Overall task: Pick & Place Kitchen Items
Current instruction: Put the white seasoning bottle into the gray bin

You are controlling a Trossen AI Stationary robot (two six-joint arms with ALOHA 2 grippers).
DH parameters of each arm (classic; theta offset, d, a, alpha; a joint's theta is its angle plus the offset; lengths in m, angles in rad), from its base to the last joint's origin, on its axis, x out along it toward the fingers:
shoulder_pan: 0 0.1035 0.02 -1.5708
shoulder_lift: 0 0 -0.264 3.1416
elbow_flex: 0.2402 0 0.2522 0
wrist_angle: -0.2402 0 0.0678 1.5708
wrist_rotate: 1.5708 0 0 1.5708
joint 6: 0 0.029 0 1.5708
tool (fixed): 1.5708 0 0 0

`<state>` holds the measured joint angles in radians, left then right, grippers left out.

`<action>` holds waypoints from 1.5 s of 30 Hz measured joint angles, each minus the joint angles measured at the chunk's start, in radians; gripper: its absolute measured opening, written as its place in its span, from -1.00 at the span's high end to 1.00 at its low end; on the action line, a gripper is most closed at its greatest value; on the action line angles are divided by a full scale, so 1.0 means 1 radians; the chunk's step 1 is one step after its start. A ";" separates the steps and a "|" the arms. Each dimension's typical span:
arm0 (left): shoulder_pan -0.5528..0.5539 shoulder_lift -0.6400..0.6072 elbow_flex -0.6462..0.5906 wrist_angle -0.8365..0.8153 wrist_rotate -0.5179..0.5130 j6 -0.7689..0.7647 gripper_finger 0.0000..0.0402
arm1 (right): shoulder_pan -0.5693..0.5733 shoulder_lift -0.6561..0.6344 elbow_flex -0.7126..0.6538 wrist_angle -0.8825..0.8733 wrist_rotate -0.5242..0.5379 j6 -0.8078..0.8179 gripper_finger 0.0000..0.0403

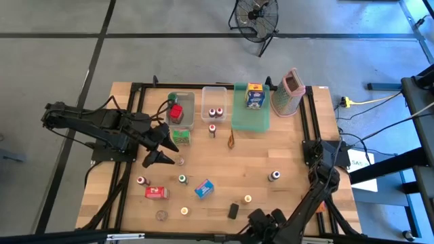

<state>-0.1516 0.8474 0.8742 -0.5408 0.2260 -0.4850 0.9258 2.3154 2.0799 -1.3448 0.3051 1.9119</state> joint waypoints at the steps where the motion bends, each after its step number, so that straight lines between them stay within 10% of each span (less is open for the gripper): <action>1: 0.000 0.000 0.000 0.002 0.000 -0.001 -0.43 | -0.001 0.000 0.029 -0.019 0.001 -0.017 0.00; 9: -0.007 0.000 0.000 0.148 -0.005 -0.041 -0.43 | -0.016 -0.033 0.278 -0.129 0.028 -0.204 0.00; 21: -0.201 0.149 0.000 0.504 -0.114 -0.009 -0.43 | -0.086 -0.208 0.275 0.067 0.227 -0.720 -0.01; 32: -0.304 0.368 0.000 0.735 -0.130 -0.101 -0.43 | -0.174 -0.237 0.274 0.166 0.215 -1.122 -0.01; 45: -0.228 0.332 0.000 0.749 -0.101 -0.008 -0.42 | -0.312 -0.294 0.277 0.196 0.140 -1.292 -0.01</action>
<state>-0.3794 1.1792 0.8742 0.2083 0.1248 -0.4932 0.6142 2.0212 2.3566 -1.1484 0.4447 0.6199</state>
